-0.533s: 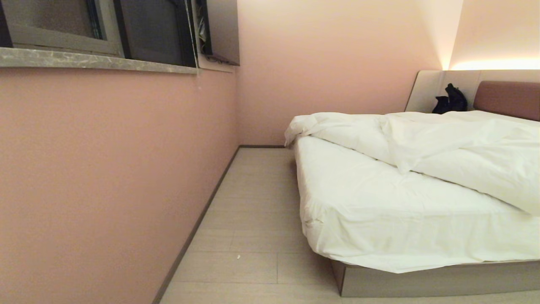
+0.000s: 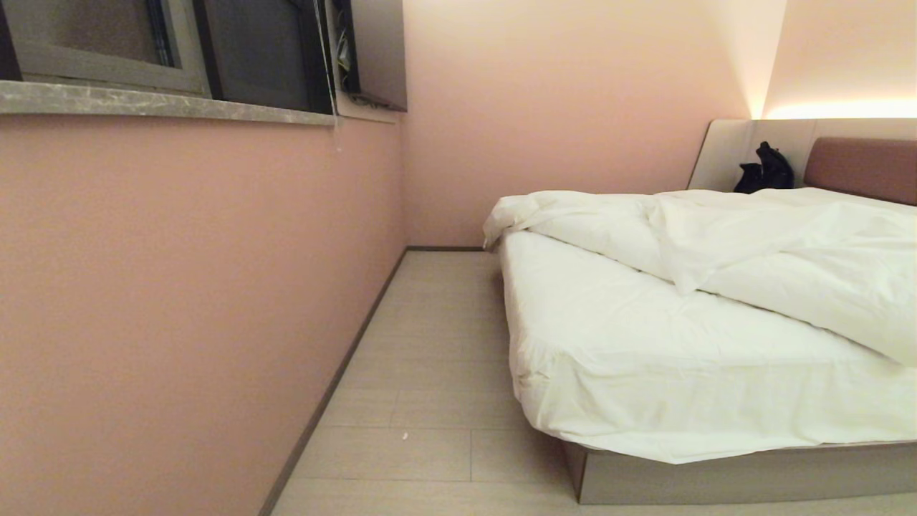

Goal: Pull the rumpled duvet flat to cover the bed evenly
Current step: Hold the folded corner of the quilt

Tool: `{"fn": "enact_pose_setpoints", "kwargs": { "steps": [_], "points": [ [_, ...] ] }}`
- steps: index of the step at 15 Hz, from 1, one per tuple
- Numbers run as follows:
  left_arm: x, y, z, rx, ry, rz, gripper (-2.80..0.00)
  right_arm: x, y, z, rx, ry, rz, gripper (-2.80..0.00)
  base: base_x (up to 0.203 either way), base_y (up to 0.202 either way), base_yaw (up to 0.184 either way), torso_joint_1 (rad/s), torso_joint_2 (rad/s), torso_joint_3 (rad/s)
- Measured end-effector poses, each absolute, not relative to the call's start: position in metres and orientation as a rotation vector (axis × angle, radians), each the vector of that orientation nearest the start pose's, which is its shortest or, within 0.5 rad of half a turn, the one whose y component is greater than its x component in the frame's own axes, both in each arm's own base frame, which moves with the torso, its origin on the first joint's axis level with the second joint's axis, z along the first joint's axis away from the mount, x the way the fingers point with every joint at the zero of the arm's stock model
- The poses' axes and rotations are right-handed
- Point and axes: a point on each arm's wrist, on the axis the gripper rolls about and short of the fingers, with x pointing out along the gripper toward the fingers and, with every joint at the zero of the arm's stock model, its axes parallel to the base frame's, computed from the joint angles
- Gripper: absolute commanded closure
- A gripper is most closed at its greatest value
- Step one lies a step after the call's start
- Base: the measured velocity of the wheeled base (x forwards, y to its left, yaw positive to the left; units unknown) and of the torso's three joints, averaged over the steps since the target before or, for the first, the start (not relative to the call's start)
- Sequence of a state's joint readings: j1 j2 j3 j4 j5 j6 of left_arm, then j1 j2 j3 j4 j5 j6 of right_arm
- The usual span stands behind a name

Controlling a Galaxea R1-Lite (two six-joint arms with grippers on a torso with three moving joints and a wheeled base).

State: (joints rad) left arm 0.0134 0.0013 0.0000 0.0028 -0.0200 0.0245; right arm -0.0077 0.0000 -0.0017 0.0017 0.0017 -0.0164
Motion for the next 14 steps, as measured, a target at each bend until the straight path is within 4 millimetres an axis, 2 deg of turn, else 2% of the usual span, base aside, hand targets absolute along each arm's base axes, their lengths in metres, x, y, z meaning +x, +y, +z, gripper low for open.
{"fn": "enact_pose_setpoints", "kwargs": {
  "steps": [5, 14],
  "points": [
    [-0.0227, -0.0008, 0.0752, 0.025, 0.004, -0.007, 0.0, -0.0229, 0.0002, 0.0758, -0.019, 0.0, -0.005, 0.0, 0.0, 0.0, 0.0, 0.0, 0.0, 0.0],
    [-0.0227, -0.0008, 0.0751, 0.022, 0.005, -0.007, 0.0, -0.0229, 0.0002, 0.0758, -0.011, 0.0, -0.007, 0.0, 0.188, 0.0, -0.001, 0.003, 0.0, 0.002]
  ]
}}
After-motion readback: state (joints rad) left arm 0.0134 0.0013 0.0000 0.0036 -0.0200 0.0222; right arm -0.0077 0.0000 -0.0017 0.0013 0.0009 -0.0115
